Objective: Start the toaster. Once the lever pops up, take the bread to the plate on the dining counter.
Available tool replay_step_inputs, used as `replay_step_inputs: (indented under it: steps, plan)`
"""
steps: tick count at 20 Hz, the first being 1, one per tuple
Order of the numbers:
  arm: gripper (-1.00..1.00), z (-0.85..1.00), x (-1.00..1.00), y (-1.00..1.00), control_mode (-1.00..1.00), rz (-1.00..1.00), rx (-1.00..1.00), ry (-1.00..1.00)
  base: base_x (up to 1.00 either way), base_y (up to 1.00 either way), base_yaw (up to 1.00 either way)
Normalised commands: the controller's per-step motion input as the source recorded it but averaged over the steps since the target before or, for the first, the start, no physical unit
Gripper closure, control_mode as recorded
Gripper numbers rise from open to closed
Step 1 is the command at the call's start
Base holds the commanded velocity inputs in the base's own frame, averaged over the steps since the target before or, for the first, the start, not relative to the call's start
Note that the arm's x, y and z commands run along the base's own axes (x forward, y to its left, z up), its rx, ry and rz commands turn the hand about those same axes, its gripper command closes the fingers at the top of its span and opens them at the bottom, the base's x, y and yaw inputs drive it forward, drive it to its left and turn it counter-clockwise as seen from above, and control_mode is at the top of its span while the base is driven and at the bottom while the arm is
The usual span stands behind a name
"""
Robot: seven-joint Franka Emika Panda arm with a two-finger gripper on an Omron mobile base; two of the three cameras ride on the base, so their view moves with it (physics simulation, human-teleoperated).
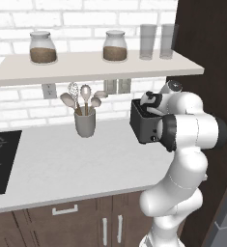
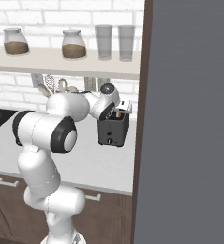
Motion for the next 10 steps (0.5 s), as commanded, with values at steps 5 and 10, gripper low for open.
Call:
replay_step_inputs:
  steps: [5, 10]
  plan:
    - [-1.0, 0.0, 0.0, 0.0, -1.0, 0.0, 0.0, 0.0, 0.0, 0.0, 0.0]
    - [-1.0, 0.0, 0.0, 0.0, -1.0, 0.0, 0.0, 0.0, 0.0, 0.0, 0.0]
